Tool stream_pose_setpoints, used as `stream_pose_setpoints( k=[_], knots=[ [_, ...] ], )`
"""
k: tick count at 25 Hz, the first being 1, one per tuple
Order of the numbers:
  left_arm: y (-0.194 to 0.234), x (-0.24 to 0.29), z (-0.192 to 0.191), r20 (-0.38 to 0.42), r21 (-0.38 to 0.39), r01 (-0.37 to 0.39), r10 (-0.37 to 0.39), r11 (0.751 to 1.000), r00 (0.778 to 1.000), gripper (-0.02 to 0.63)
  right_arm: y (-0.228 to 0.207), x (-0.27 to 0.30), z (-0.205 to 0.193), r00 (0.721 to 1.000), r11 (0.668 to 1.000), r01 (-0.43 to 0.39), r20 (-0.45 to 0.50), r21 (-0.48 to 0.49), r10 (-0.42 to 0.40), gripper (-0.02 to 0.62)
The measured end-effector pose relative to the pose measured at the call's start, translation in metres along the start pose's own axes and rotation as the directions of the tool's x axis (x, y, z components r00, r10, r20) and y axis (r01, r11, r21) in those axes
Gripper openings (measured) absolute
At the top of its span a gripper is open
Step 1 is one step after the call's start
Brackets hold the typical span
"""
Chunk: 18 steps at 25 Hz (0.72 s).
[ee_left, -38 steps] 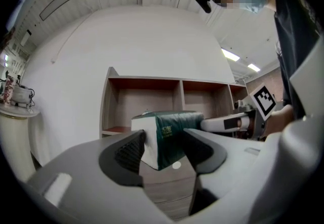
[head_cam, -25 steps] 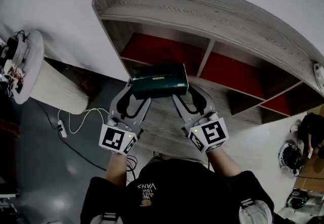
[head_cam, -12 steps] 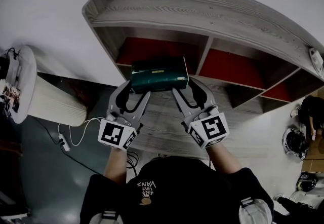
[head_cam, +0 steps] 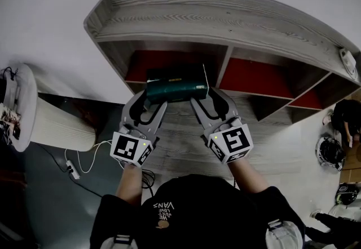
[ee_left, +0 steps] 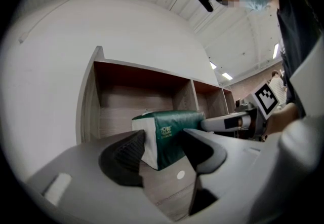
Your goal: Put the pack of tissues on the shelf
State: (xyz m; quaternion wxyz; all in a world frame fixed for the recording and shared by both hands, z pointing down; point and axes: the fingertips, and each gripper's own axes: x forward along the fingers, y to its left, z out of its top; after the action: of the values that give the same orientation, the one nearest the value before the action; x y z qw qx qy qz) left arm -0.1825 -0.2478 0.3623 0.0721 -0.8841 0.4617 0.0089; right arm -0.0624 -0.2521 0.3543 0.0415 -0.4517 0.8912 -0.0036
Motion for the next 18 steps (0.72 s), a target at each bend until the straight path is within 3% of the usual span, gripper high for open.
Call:
stream_pose_setpoints(
  k=[6, 18],
  knots=[
    [0.009, 0.008, -0.008, -0.001, -0.022, 0.011, -0.011, 1.000, 1.000, 0.262, -0.004, 0.010, -0.003, 1.000, 1.000, 0.022, -0.009, -0.004, -0.022, 0.193],
    [0.024, 0.022, -0.013, -0.015, 0.017, 0.001, -0.001, 1.000, 1.000, 0.261, -0.010, 0.026, -0.007, 0.997, 0.997, 0.069, -0.015, -0.038, -0.069, 0.193]
  ],
)
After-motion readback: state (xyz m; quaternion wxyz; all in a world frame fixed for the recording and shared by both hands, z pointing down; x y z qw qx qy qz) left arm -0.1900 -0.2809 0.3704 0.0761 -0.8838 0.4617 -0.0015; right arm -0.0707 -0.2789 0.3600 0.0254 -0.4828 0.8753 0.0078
